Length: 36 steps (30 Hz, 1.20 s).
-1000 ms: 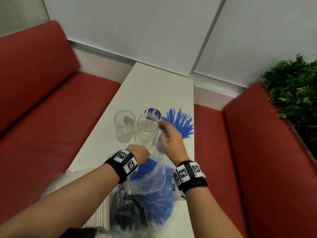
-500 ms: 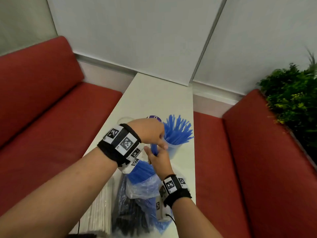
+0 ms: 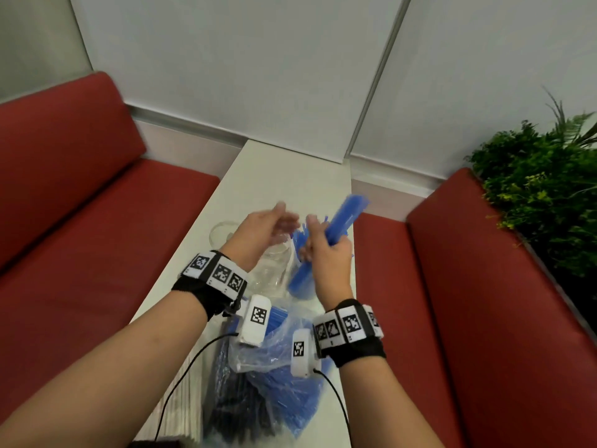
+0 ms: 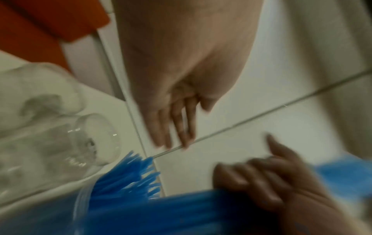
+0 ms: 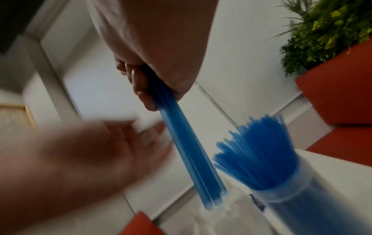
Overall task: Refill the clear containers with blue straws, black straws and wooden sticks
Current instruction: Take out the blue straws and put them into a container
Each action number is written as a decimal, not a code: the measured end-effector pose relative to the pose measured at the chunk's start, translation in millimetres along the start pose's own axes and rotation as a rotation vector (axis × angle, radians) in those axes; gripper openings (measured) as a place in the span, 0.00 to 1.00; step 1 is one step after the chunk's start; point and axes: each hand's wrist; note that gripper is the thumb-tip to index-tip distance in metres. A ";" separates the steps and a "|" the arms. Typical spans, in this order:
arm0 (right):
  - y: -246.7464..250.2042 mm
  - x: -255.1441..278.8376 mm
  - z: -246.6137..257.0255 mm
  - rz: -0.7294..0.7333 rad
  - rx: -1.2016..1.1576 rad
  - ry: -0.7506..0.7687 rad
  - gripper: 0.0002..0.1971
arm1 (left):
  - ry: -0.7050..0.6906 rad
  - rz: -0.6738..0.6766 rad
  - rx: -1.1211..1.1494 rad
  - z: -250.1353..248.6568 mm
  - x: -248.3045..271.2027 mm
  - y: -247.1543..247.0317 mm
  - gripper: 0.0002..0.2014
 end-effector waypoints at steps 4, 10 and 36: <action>-6.8 -8.9 36.4 -0.012 -0.247 0.115 0.23 | 0.513 0.242 0.249 31.6 3.4 4.4 0.32; -14.8 1.1 34.7 0.012 -0.183 0.108 0.24 | 0.530 0.260 0.690 44.2 3.2 -13.1 0.15; 29.9 -50.9 -7.0 -0.054 0.043 0.032 0.23 | 0.580 -0.058 0.094 133.2 -10.5 24.1 0.17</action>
Point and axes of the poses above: each hand's wrist, its own x-axis away from the middle knuckle, its own y-axis out of the back of the hand, z = x × y, and after that the axes turned 5 degrees about z, right-handed
